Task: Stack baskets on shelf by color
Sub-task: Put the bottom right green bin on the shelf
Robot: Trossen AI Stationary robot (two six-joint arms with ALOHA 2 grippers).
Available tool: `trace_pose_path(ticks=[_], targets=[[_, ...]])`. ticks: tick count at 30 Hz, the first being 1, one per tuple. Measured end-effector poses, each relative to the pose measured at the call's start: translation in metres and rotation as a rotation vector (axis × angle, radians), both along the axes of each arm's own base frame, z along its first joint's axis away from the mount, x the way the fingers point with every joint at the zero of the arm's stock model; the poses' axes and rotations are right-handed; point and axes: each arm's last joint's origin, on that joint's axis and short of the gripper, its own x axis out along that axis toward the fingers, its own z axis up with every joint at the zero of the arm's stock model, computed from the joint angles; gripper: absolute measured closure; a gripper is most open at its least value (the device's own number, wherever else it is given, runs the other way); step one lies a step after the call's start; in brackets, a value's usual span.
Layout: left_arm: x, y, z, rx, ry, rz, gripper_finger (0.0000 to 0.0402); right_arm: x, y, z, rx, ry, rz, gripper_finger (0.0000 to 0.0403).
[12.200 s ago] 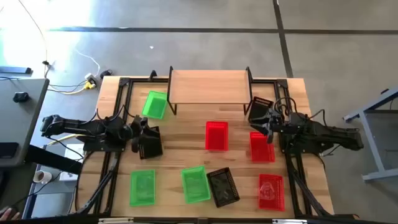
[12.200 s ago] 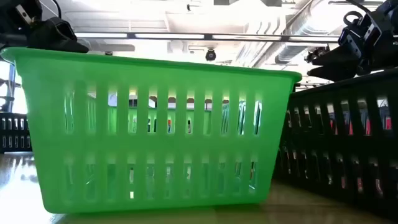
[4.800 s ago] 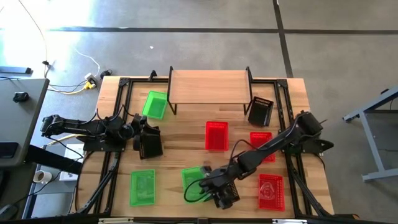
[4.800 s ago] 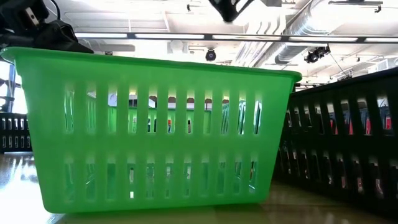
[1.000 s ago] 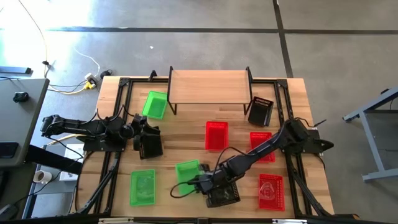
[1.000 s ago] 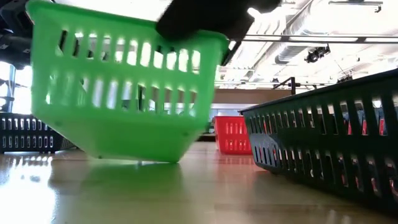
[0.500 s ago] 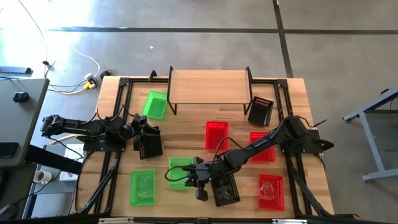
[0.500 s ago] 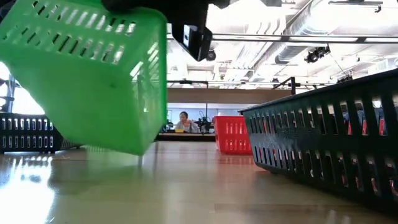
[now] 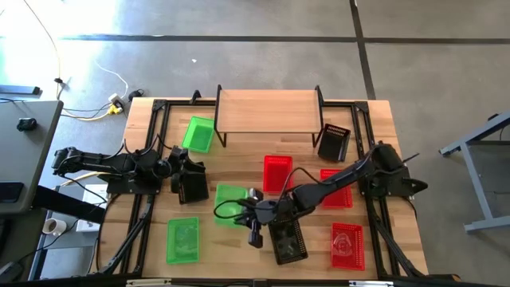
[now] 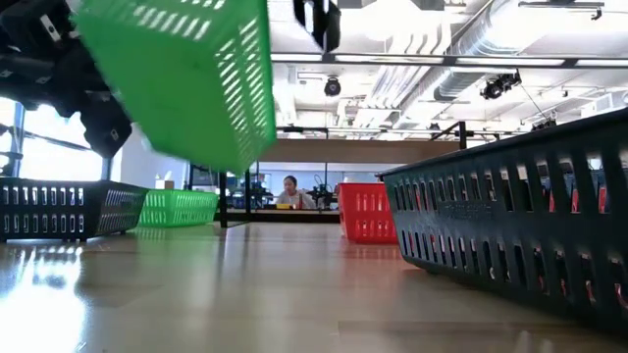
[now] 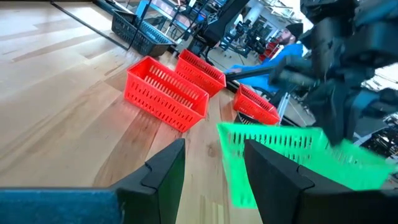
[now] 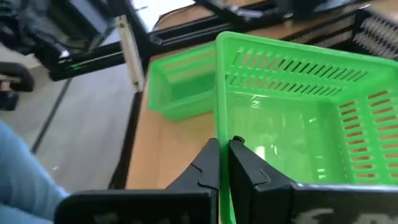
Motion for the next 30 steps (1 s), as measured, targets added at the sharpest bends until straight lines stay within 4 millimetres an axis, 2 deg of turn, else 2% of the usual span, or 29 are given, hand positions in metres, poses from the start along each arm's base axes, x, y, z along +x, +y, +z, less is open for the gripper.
trace_pose_path(ticks=[6,12,22,30], targets=[[0.0,0.0,0.0,0.0,0.0,0.002,0.0245,-0.012,-0.018,0.028,-0.12,-0.028,-0.03,0.0403],[0.0,0.0,0.0,0.0,-0.001,0.002,0.0245,-0.033,-0.048,0.063,-0.304,-0.027,-0.069,0.0403],[0.0,0.0,0.0,0.0,-0.002,0.002,0.0245,-0.09,-0.109,0.131,-0.541,-0.054,-0.107,0.0403],[0.0,0.0,0.0,0.0,-0.002,0.002,0.0245,-0.136,-0.15,0.157,-0.679,0.011,-0.134,0.0403]])
